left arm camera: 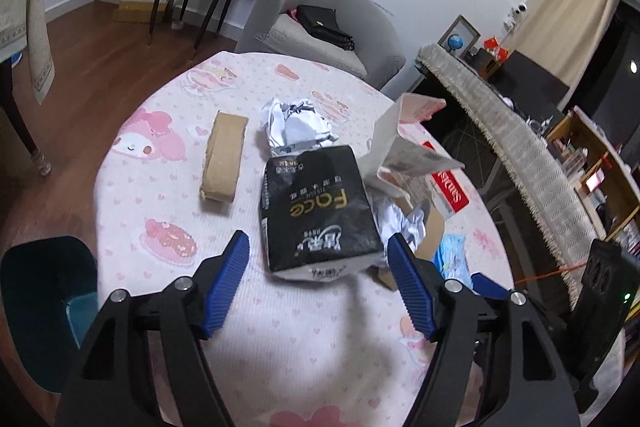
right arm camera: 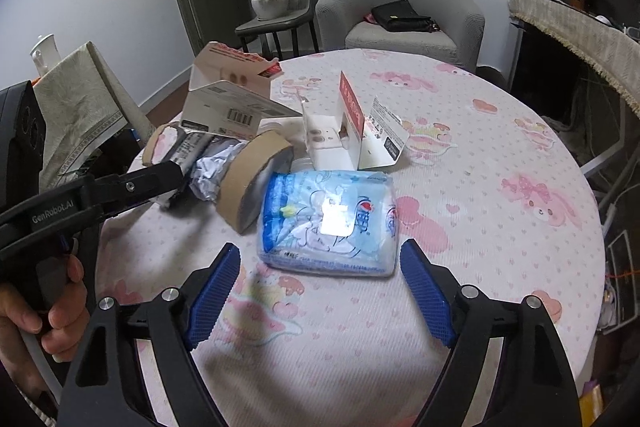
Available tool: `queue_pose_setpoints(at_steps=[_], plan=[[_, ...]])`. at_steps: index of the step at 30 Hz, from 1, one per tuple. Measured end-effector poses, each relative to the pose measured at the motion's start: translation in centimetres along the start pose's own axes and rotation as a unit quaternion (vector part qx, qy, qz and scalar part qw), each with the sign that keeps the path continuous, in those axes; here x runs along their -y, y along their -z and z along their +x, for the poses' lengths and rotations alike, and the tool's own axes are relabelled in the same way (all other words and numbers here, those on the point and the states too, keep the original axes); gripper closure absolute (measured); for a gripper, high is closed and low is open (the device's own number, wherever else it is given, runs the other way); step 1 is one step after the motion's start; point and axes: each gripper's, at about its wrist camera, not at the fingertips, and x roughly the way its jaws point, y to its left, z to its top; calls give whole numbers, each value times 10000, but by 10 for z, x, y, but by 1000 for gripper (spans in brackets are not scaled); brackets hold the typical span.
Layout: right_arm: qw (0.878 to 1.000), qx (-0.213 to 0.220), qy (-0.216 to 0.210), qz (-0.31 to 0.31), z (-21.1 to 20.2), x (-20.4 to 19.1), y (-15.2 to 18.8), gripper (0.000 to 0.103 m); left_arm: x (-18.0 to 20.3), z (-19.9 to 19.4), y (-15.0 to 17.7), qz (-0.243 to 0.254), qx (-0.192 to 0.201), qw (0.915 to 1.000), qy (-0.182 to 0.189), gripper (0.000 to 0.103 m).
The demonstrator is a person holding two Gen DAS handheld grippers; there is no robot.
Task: Collect trash
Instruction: 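Grasp the black tissue pack with the left gripper while the right grasps the blue tissue pack, then carry both packs over the teal bin and open both grippers to drop them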
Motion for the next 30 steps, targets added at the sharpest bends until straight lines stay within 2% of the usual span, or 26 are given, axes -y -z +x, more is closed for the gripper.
queue_pose_setpoints(at_steps=[4, 10, 15, 22, 27, 28, 29, 30], plan=[[10000, -60, 58, 24, 6, 1, -6, 19, -4, 4, -4, -118, 26, 9999, 75, 29], [9997, -155, 137, 92, 12, 5, -11, 15, -3, 9, -8, -76, 24, 10000, 52, 45], [9995, -248, 134, 130, 17, 2, -10, 15, -4, 7, -8, -103, -1, 9998, 182, 49], [9989, -307, 352, -5, 21, -6, -10, 13, 3, -6, -5, 243, 59, 9996, 117, 51], [9973, -336, 644, -119, 26, -11, -12, 12, 13, -21, -1, 744, 191, 9970, 3, 51], [9973, -333, 648, -105, 27, -11, -12, 16, 16, -26, 0, 919, 270, 9954, -53, 51], [9971, -309, 684, -78, 25, -11, -12, 27, 19, -29, 0, 1029, 325, 9941, -102, 51], [9969, -297, 728, -59, 23, -10, -13, 30, 20, -34, 0, 1152, 409, 9924, -138, 51]])
